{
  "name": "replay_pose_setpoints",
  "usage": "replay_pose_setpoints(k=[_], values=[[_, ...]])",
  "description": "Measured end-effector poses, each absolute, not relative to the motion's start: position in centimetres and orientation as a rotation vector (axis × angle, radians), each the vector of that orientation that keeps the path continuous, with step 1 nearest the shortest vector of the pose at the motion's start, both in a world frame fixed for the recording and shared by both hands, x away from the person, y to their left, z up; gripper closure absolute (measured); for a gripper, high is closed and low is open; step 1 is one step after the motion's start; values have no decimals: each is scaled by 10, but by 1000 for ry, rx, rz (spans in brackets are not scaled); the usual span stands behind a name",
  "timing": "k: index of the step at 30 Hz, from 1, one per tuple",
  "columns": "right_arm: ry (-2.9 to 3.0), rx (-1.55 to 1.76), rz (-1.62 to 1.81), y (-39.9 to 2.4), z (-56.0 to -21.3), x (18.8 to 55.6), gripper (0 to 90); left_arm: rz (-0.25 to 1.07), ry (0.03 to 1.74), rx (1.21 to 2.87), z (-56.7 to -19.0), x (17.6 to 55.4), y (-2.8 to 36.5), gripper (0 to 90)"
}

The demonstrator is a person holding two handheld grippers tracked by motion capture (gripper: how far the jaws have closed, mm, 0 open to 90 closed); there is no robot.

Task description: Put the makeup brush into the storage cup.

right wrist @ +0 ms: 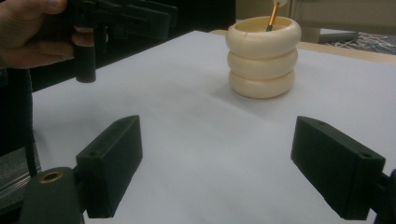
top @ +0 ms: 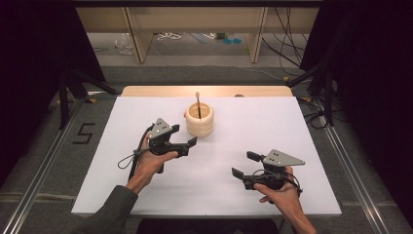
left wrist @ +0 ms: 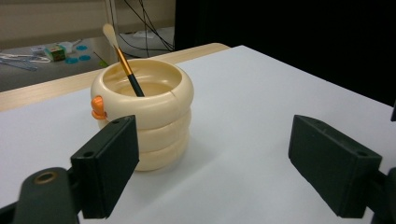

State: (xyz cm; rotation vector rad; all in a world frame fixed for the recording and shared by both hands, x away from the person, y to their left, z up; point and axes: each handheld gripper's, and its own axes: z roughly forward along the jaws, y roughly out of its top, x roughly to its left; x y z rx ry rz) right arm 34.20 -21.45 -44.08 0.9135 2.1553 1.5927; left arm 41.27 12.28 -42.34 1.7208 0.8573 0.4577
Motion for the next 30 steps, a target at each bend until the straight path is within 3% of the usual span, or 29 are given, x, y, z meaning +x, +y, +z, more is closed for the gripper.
replay_pose_setpoints(k=[30], values=[[2111,947,1625,-216,-438,341,162,458,807,1710,-431,373,134,157]])
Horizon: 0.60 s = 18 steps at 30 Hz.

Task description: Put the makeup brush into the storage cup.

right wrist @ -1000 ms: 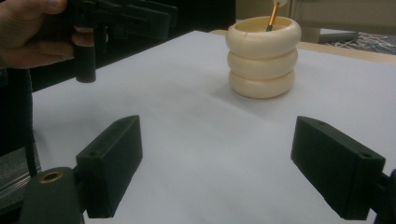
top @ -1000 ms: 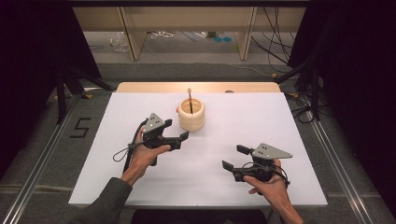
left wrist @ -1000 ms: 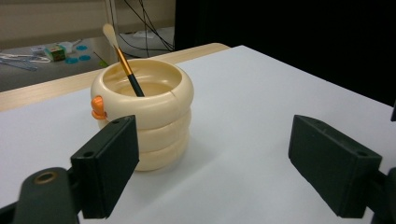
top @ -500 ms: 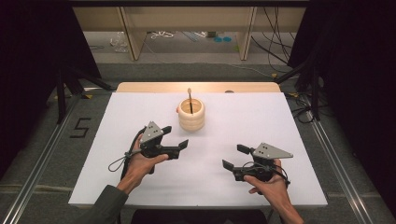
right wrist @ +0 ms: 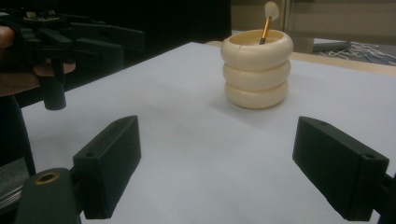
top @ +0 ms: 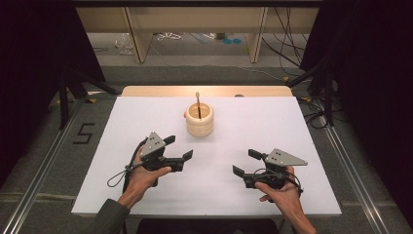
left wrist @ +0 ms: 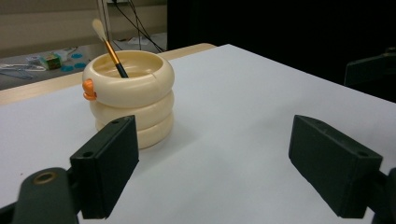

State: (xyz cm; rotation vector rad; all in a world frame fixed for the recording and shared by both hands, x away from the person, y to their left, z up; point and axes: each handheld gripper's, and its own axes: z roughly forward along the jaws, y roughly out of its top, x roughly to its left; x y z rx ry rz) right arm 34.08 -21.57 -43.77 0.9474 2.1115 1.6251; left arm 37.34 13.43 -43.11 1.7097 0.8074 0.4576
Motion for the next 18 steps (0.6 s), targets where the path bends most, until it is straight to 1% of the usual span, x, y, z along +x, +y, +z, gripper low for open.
replay_pose_setpoints(k=[18], values=[[2109,945,1621,-215,-437,340,162,462,779,1758,-437,360,133,157]])
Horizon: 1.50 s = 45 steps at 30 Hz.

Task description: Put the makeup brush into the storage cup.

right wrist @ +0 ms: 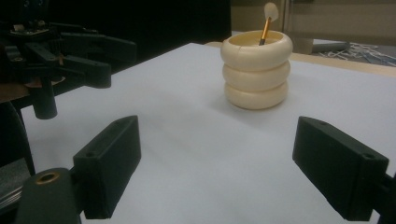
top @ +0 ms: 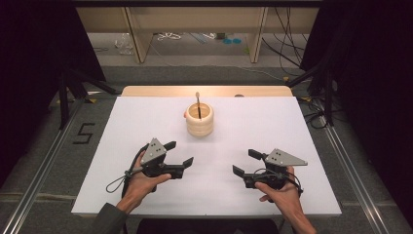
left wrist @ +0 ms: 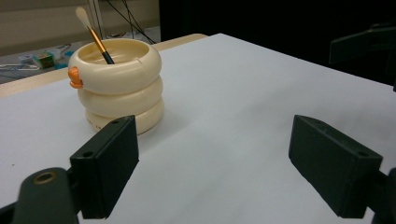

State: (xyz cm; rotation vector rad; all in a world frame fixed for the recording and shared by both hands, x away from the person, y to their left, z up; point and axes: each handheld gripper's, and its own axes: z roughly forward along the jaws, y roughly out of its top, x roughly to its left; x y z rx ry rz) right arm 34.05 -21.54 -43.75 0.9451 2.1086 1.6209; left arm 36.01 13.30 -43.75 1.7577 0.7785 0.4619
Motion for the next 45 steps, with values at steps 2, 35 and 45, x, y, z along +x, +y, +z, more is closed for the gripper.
replay_pose_setpoints(k=[2,35,45], values=[[2108,946,1620,-215,-438,340,162,459,778,1763,-439,359,132,157],[2115,932,1618,-214,-438,339,163,437,825,1752,-442,346,142,158],[2113,937,1618,-214,-438,339,163,442,842,1749,-443,343,144,159]])
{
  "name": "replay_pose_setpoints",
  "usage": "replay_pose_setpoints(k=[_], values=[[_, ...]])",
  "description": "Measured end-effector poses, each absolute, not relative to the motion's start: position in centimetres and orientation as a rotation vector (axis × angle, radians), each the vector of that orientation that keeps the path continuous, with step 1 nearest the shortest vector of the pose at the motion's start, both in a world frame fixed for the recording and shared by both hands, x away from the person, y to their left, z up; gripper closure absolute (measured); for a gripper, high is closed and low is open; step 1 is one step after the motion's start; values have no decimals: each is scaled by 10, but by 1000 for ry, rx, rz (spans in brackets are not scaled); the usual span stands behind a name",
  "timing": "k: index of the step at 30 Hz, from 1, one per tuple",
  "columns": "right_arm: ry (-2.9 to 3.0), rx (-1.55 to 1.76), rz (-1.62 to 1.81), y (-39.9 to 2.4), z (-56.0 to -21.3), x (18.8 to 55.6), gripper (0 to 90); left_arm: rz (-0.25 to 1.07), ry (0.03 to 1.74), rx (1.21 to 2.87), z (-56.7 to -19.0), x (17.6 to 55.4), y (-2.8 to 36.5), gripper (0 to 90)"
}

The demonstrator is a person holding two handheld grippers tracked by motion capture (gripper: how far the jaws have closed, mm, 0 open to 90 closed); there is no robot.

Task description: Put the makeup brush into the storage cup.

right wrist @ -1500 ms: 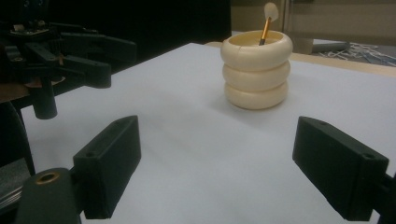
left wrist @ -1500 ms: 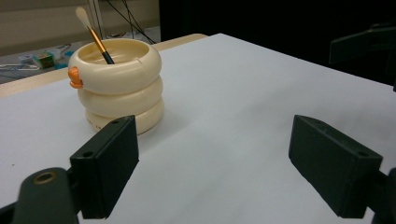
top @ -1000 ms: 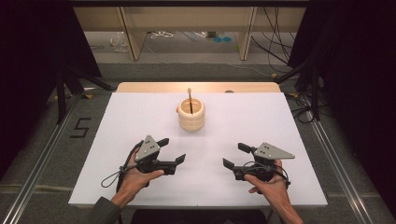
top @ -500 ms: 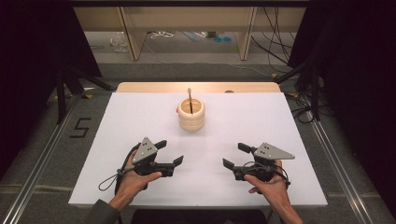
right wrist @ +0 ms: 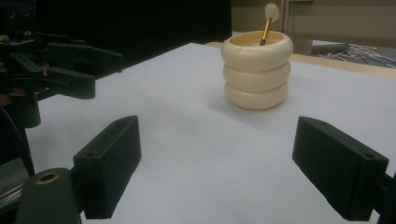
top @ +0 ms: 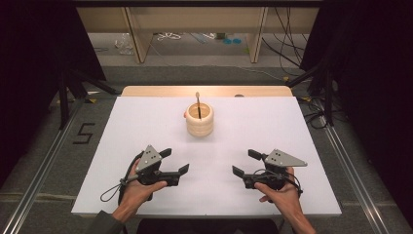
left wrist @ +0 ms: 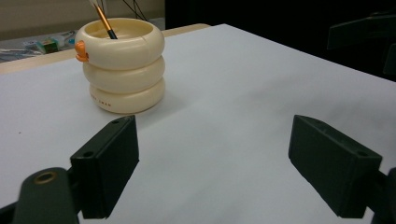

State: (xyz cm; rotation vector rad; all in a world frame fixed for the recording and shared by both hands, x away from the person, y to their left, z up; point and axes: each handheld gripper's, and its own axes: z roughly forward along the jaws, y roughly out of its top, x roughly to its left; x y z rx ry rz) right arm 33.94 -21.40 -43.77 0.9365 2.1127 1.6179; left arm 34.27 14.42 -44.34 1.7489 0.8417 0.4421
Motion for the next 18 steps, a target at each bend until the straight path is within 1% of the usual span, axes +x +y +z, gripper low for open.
replay_pose_setpoints(k=[18], values=[[2115,923,1633,-213,-439,340,163,463,839,1740,-441,344,147,159]])
